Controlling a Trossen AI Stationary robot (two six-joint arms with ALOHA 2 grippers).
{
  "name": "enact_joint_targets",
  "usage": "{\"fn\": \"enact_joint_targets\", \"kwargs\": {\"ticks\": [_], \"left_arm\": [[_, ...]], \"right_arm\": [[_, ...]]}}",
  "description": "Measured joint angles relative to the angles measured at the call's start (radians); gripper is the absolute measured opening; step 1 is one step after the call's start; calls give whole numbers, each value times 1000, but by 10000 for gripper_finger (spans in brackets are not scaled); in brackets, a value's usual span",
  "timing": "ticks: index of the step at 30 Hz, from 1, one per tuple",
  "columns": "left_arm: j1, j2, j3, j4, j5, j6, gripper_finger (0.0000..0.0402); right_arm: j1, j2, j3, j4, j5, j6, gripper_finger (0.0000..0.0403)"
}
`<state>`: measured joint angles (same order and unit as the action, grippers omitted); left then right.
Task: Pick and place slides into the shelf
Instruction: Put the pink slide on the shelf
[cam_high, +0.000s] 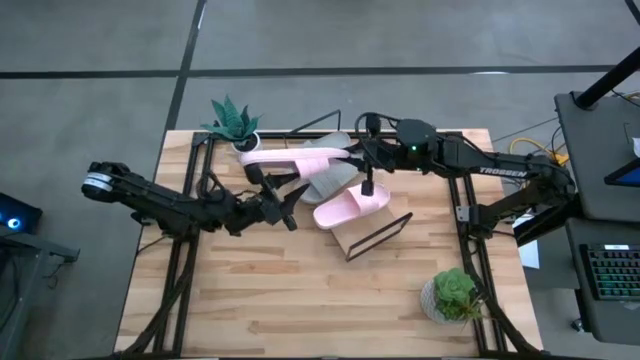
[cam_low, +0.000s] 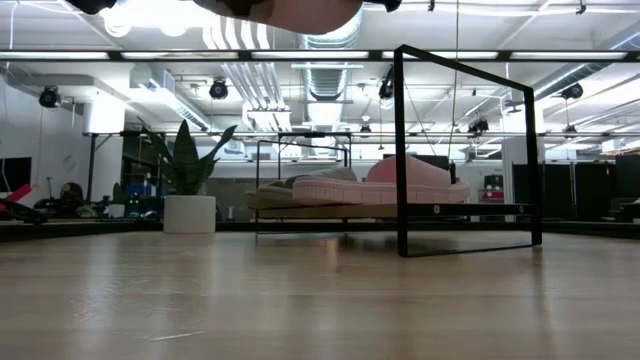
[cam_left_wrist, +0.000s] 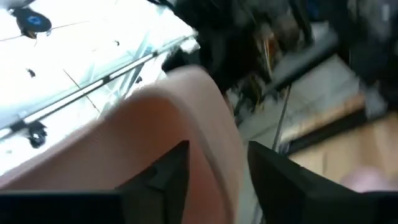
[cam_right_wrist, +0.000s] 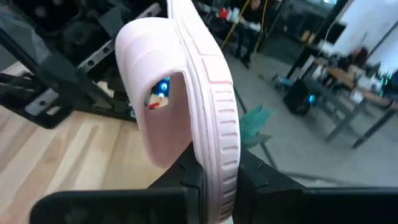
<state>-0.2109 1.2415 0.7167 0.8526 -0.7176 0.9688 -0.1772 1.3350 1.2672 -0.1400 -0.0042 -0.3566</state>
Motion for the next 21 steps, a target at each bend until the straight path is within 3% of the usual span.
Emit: {"fn": "enact_joint_targets", "kwargs": {"ticks": [4, 10, 14, 21], "left_arm": [[-12, -3, -4, -67, -66, 79, 173], [-51, -9, -3, -78, -144, 209, 180], [-81, -14, -3, -80, -203, 354, 180], [-85, 4, -6, -85, -211, 707, 180]], "right_arm": [[0, 0, 56, -111, 9, 50, 28], [-1, 0, 123, -258, 25, 92, 28], [-1, 3, 155, -344, 59, 122, 28], [-12, 5, 182, -358, 58, 177, 28]]}}
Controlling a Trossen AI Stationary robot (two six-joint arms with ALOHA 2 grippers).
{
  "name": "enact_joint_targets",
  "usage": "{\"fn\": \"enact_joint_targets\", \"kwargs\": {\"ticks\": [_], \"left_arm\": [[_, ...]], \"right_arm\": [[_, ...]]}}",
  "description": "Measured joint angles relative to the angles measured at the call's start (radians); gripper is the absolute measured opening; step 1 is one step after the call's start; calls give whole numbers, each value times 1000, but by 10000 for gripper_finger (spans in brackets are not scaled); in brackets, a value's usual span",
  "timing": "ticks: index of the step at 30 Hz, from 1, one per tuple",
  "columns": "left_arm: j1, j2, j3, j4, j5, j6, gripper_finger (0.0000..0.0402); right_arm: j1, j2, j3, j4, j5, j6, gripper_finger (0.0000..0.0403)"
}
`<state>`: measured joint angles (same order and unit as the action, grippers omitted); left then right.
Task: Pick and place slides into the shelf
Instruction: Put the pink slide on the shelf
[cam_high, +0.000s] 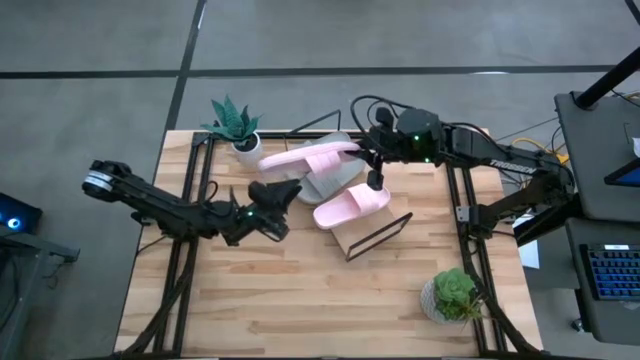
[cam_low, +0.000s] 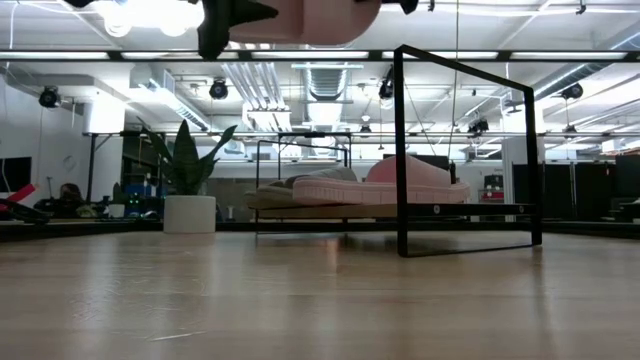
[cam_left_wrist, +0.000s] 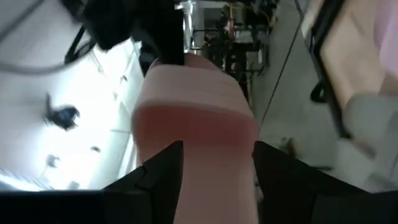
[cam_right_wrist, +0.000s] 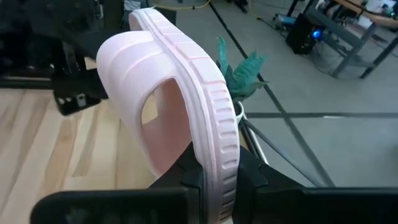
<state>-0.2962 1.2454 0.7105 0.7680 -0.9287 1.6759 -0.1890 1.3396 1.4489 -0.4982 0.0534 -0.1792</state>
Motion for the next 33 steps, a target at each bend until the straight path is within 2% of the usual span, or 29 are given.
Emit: {"fn": "enact_joint_targets", "kwargs": {"ticks": [5, 10, 13, 21, 23, 33], "left_arm": [[0, 27, 1, 50, 2, 206, 180], [2, 81, 3, 158, 20, 481, 180], [6, 125, 15, 200, 32, 570, 180], [55, 261, 30, 491, 97, 849, 180], [70, 283, 31, 516, 107, 894, 180], [108, 323, 30, 590, 188, 931, 180]], "right_arm": [[0, 0, 1, -34, -7, 30, 28], [1, 1, 1, -51, -11, 50, 28], [0, 2, 1, -49, -28, 63, 28], [-1, 2, 1, -69, -64, 99, 28], [-2, 2, 1, -79, -62, 105, 28], [-35, 1, 1, -90, -86, 141, 28]]}}
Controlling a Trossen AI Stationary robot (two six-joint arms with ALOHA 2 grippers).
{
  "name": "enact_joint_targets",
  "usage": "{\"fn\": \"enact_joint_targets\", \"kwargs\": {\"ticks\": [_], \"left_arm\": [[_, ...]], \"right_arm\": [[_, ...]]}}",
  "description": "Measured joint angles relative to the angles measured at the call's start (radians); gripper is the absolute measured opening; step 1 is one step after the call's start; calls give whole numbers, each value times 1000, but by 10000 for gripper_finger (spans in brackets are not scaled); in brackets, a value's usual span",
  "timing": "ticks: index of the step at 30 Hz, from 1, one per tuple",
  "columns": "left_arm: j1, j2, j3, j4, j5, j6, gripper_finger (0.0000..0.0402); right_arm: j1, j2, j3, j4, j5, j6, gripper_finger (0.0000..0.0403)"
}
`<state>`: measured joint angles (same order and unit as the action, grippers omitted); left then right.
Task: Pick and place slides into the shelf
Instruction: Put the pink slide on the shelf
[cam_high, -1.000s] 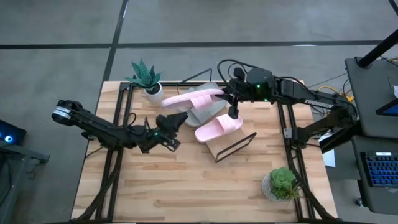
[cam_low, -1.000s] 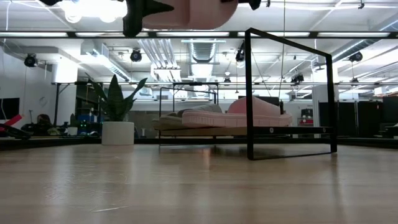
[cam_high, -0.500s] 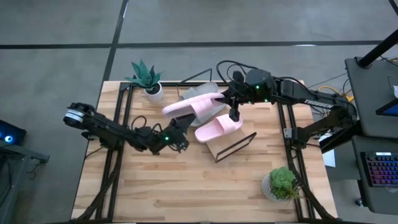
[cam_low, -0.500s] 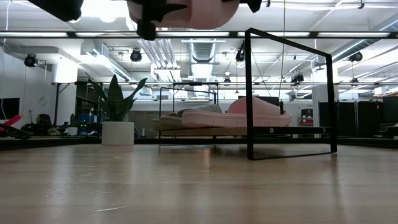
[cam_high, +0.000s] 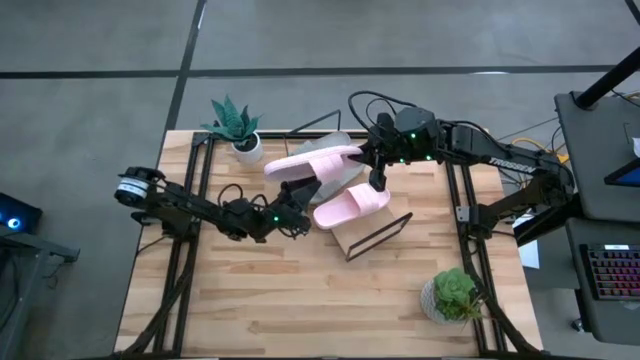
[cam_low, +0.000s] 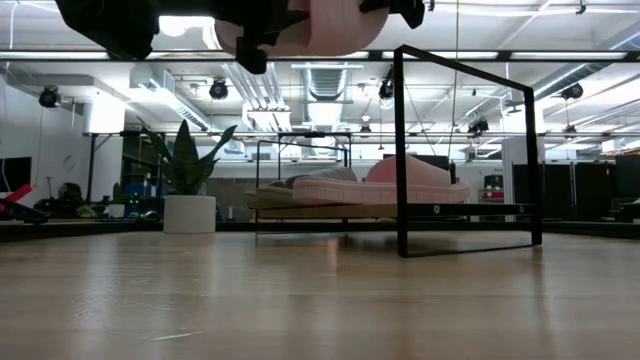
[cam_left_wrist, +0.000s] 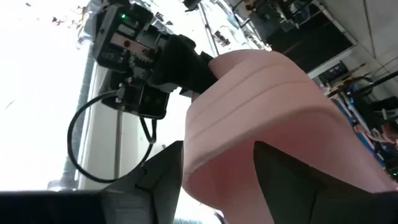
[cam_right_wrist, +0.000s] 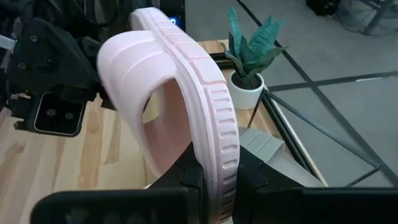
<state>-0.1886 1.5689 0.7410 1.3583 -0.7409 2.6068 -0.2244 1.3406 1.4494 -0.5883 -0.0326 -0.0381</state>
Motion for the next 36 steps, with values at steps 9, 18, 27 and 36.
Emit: {"fn": "enact_joint_targets", "kwargs": {"ticks": [9, 18, 27, 36], "left_arm": [[7, 0, 1, -37, 26, 53, 180], [34, 1, 31, -71, 32, 47, 180], [44, 1, 64, -116, 33, -22, 99], [59, 0, 79, -145, 60, -190, 5]], "right_arm": [[-14, 1, 0, -2, -11, 12, 28], [-15, 21, 0, 1, -53, 49, 28], [-15, 22, 1, 0, -60, 41, 28], [-16, 23, 1, -4, -90, 17, 41]]}}
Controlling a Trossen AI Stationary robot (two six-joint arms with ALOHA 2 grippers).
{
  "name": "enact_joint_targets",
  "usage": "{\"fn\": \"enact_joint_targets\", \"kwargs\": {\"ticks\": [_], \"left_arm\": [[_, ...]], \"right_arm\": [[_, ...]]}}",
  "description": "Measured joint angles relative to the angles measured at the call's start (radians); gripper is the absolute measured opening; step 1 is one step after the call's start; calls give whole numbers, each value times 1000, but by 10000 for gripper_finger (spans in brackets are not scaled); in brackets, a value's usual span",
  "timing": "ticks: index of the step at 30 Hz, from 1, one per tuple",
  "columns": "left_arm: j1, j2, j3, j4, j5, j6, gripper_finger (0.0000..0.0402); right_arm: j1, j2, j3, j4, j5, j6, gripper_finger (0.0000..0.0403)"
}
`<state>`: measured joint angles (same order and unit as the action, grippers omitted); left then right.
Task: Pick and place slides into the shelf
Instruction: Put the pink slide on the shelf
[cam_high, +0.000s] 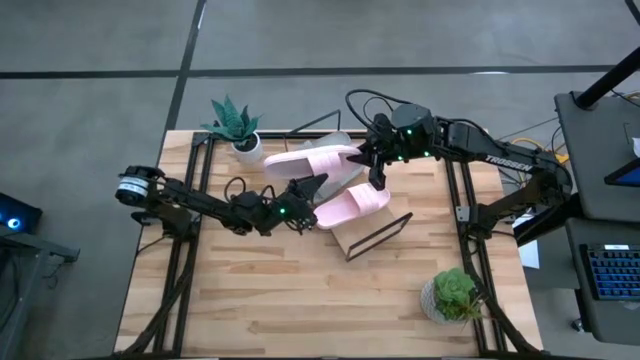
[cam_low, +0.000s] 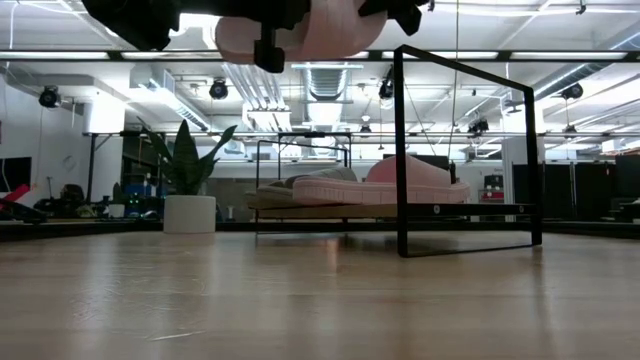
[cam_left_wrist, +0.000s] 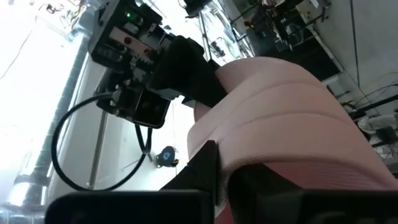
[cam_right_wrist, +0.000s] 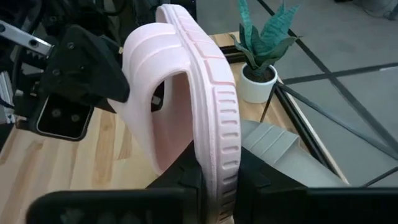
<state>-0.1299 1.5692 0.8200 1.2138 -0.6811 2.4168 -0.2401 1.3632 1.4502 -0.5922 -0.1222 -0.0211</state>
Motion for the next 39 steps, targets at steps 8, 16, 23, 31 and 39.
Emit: {"fn": "enact_joint_targets", "kwargs": {"ticks": [8, 16, 23, 31, 39], "left_arm": [[1, 0, -2, 10, -37, -67, 1], [1, -8, 9, 34, -158, -264, 1], [-4, -7, 38, -52, -231, -650, 0], [-8, 2, 230, -641, -226, -1276, 0], [-32, 4, 337, -789, -191, -1622, 0]], "right_arm": [[3, -13, -1, 7, 92, -114, 146], [3, -65, -1, 9, 173, -163, 199], [0, -133, -1, 24, 284, -209, 203], [1, -180, -1, 16, 282, -226, 203], [-9, -194, -1, -19, 281, -243, 203]]}}
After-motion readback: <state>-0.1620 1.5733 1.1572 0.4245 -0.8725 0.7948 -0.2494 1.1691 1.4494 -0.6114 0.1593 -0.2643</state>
